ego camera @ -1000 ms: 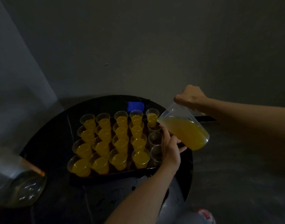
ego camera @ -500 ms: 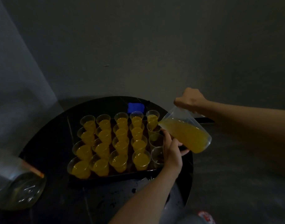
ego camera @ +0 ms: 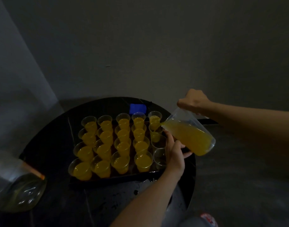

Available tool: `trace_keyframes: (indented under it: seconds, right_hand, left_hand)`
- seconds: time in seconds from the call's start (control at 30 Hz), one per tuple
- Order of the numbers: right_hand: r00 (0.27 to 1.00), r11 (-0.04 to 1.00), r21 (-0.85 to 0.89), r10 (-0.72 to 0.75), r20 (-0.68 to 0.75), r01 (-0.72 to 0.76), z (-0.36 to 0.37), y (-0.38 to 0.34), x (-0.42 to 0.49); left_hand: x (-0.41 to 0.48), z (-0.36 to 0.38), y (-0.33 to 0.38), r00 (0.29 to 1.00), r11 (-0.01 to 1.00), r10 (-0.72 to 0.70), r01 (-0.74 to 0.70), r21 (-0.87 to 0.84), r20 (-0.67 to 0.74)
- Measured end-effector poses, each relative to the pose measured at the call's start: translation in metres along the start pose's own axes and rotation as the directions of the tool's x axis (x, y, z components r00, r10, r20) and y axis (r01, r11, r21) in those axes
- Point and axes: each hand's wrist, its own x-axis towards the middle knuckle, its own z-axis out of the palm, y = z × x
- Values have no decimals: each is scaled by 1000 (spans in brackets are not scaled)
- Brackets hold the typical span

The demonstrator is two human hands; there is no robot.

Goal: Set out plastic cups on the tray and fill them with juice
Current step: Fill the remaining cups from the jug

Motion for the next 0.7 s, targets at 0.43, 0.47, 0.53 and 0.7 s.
trace_keyframes:
  seconds: [0.43, 0.47, 0.53, 0.7]
  right_hand:
    - [1000, 1000, -12, 15, 8, -15, -5, -2, -4]
    - [1000, 1000, -12, 16, 4, -16, -5, -2, -4]
    - [1000, 1000, -4, 14, 1, -14, -6, -2, -5]
    - [1000, 1000, -12, 7, 3, -7, -7, -4, -7]
  left_hand:
    - [-1, 0, 0, 1000, 1000, 14, -14, -6, 24]
    - [-1, 0, -1, 1000, 1000, 18, -17, -9, 23]
    - [0, 0, 0, 999, 1000, 23, -23, -5, 25]
    - [-1, -1, 0, 999, 1000, 31, -31, 5, 31]
